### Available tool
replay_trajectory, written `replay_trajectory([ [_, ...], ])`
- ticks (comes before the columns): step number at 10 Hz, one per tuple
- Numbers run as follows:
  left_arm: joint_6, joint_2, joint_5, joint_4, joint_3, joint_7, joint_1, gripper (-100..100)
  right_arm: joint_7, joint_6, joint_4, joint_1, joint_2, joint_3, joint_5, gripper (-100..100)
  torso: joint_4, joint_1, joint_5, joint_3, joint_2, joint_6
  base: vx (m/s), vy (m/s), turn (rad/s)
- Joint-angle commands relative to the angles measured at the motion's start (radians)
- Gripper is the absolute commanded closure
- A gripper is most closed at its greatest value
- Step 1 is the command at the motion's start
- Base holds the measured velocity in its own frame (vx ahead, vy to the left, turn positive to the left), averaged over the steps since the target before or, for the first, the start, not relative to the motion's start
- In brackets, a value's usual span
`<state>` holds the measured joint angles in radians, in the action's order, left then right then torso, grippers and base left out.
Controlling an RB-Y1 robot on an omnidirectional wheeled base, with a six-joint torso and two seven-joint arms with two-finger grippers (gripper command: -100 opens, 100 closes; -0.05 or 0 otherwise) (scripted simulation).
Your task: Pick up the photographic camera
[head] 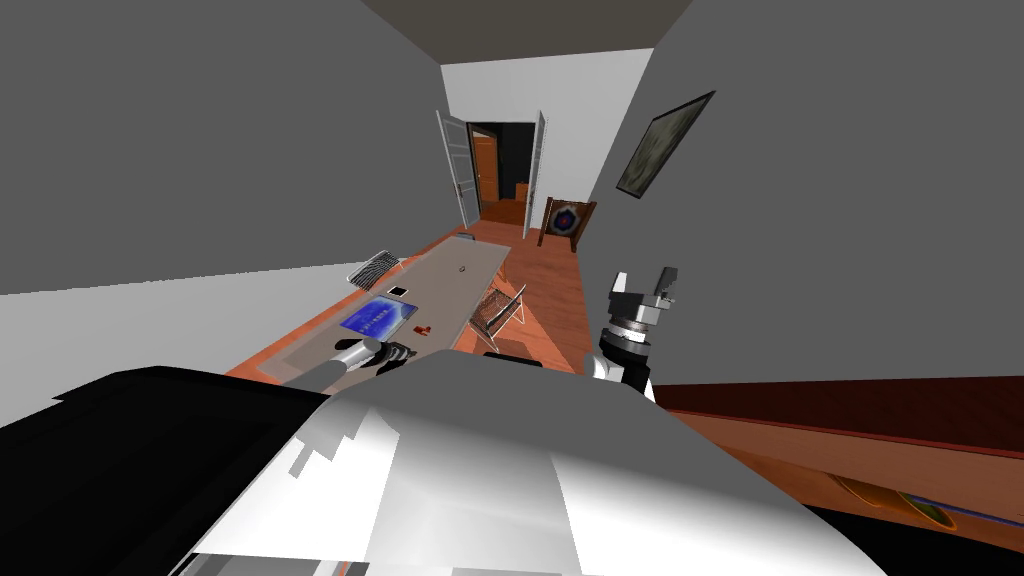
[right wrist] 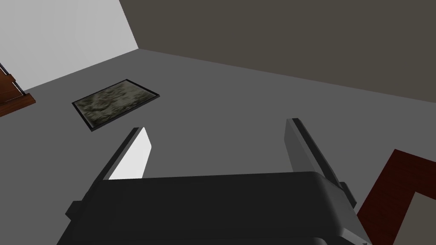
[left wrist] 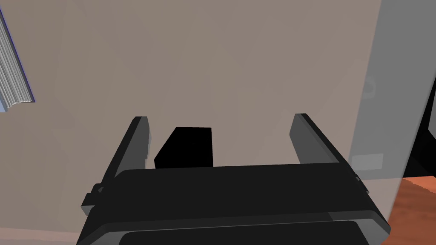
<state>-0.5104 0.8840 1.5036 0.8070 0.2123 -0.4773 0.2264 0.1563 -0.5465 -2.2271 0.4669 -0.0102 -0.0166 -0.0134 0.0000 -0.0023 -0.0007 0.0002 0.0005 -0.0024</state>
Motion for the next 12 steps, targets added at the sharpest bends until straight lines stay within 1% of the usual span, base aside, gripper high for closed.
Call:
replay_trajectory([
  [1,0.000,0.000,0.000,0.000,0.000,0.000,0.000,-100,0.000,0.000,0.000,0.000,0.000,0.000,0.000,0,0.000,0.000,0.000,0.000,0.000,0.000,0.000,0.000,0.000],
  [2,-0.031,-0.003,-0.014,-0.031,-0.021,0.003,-0.024,-100,0.000,0.000,0.000,0.000,0.000,0.000,0.000,0,0.000,0.000,0.000,0.000,0.000,0.000,-0.008,0.019,-0.054],
  [5,-0.076,-0.014,-0.028,-0.048,-0.021,0.018,-0.016,-100,0.000,0.000,0.000,0.000,0.000,0.000,0.000,0,0.000,0.003,0.001,0.001,0.001,0.000,-0.016,0.040,-0.114],
  [6,-0.092,-0.023,-0.035,-0.047,-0.010,0.027,0.001,-100,0.000,0.000,0.000,0.000,0.000,0.000,0.000,0,0.000,0.004,0.001,0.001,0.001,0.000,-0.029,0.073,-0.208],
  [8,-0.092,-0.023,-0.035,-0.047,-0.010,0.027,0.001,-100,0.000,0.000,0.000,0.000,0.000,0.000,0.000,0,0.000,0.004,0.001,0.001,0.001,0.000,-0.010,0.025,-0.072],
  [12,-0.092,-0.023,-0.035,-0.047,-0.010,0.027,0.001,-100,0.000,0.000,0.000,0.000,0.000,0.000,0.000,0,0.000,0.001,0.000,0.000,0.000,0.000,0.003,-0.006,0.018],
])
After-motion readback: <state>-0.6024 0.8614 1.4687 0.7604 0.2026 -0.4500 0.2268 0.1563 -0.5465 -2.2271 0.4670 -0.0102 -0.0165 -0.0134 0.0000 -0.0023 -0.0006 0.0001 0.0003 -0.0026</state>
